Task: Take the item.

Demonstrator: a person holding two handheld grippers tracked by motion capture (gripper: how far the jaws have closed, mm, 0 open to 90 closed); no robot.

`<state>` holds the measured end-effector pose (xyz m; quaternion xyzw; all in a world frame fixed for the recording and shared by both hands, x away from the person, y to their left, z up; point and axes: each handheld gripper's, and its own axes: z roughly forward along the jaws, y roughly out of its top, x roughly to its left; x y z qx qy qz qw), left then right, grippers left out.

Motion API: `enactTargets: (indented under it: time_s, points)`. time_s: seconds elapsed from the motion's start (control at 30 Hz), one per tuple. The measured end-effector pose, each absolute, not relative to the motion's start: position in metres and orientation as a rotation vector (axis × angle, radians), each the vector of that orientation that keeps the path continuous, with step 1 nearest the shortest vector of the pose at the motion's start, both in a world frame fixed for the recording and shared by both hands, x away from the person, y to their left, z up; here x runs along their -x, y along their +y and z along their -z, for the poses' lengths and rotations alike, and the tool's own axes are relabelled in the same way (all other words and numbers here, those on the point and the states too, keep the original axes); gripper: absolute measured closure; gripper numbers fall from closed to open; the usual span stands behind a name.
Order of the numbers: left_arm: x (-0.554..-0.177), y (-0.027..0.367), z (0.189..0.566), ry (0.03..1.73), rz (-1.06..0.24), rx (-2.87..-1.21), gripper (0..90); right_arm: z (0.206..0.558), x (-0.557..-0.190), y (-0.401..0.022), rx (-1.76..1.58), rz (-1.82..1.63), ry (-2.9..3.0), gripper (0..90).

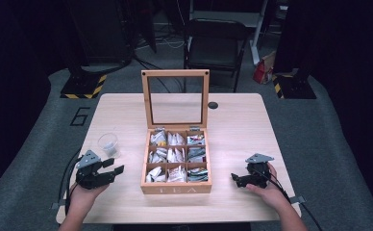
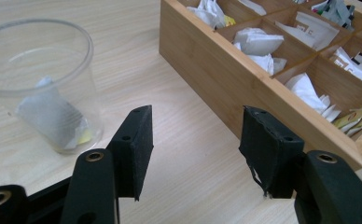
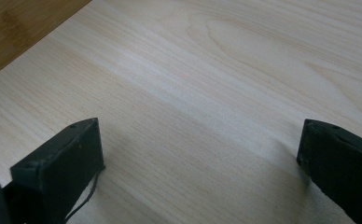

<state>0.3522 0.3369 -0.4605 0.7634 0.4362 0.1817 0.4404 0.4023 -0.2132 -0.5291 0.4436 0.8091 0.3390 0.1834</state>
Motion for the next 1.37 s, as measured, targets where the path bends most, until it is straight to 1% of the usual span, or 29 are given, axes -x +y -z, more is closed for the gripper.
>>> enactTargets:
  time_s: [0.2, 0.3, 0.5, 0.63, 0.73, 1.03, 1.1, 1.37]
  points:
    - [-0.353, 0.336, 0.474, 1.094, -0.441, -1.952, 41.2, 0.529, -0.402, -0.213, -1.255, -0.957, 2.278, 0.0]
    - [-0.354, 0.336, 0.479, 1.101, -0.417, -1.946, 40.2, 0.529, -0.402, -0.213, -1.252, -0.957, 2.281, 0.0]
    - [-0.355, 0.338, 0.486, 1.111, -0.412, -1.961, 40.0, 0.529, -0.402, -0.214, -1.245, -0.954, 2.286, 0.0]
    - [-0.357, 0.342, 0.491, 1.121, -0.395, -1.929, 40.2, 0.529, -0.402, -0.213, -1.247, -0.954, 2.284, 0.0]
    - [-0.357, 0.342, 0.492, 1.131, -0.380, -1.932, 40.2, 0.529, -0.402, -0.214, -1.244, -0.954, 2.286, 0.0]
    - [-0.354, 0.336, 0.491, 1.086, -0.414, -1.990, 40.5, 0.529, -0.402, -0.213, -1.249, -0.955, 2.284, 0.0]
    - [-0.353, 0.335, 0.491, 1.094, -0.389, -1.989, 40.2, 0.529, -0.402, -0.213, -1.257, -0.958, 2.276, 0.0]
    - [-0.350, 0.334, 0.486, 1.085, -0.384, -1.964, 36.8, 0.529, -0.402, -0.213, -1.256, -0.957, 2.277, 0.0]
